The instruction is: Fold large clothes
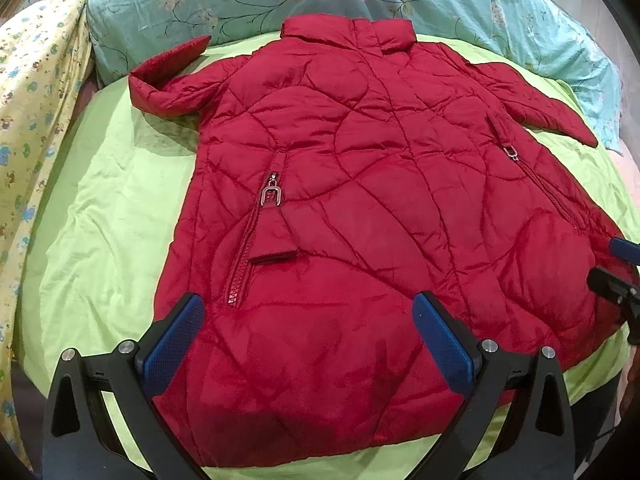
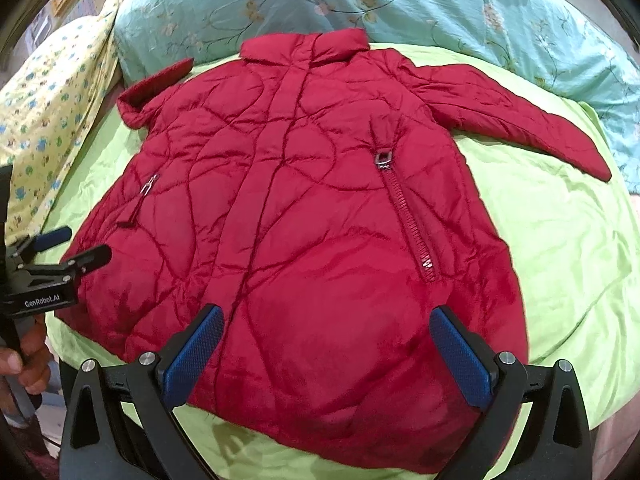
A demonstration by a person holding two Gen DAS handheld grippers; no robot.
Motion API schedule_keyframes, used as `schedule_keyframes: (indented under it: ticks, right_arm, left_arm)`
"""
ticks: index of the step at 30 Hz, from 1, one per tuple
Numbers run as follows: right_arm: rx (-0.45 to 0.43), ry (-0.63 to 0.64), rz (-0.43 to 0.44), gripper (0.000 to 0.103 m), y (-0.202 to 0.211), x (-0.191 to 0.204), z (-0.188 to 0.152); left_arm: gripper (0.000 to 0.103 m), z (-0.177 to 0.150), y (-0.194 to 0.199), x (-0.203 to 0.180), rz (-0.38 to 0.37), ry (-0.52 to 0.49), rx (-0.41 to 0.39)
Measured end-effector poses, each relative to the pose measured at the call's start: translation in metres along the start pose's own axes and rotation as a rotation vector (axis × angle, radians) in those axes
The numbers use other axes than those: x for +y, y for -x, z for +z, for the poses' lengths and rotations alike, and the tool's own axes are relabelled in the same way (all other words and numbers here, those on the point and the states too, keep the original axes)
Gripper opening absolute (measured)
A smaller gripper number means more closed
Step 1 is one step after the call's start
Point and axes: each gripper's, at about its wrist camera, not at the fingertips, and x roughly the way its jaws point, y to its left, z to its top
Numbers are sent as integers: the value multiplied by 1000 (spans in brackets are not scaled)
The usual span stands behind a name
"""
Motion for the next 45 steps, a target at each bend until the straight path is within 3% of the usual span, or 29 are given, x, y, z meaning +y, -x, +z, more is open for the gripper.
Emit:
schedule_keyframes:
  ticks: [7,12,24,27,32,37,45]
  right_arm:
    - [4,-87,-5,103,-6,-38,16]
    - [-47,-163,2,103,-9,-75,29]
    - [-152,-426,-41,100,-26,-216,72]
    - [-187,-528,-29,93,-34,-260,78]
    - [-242,-727,-48,64,-56,-339,85]
    - [-299,-865,-54,43,-79,-395,95]
    - [-340,-952,-45,36,-107,-434,110]
  left_arm:
    - [103,15,-9,3,-16,13,8]
    - [103,26,-15,5,-1,23,-1]
    - [103,53,-33,0,-9,21,-6]
    - [103,56,-39,-4,-9,14,2]
    - [103,59,-48,-6,-13,14,18]
    - [103,60,-61,-10,1,11,46]
    - [103,59,-80,-13,11,5,92]
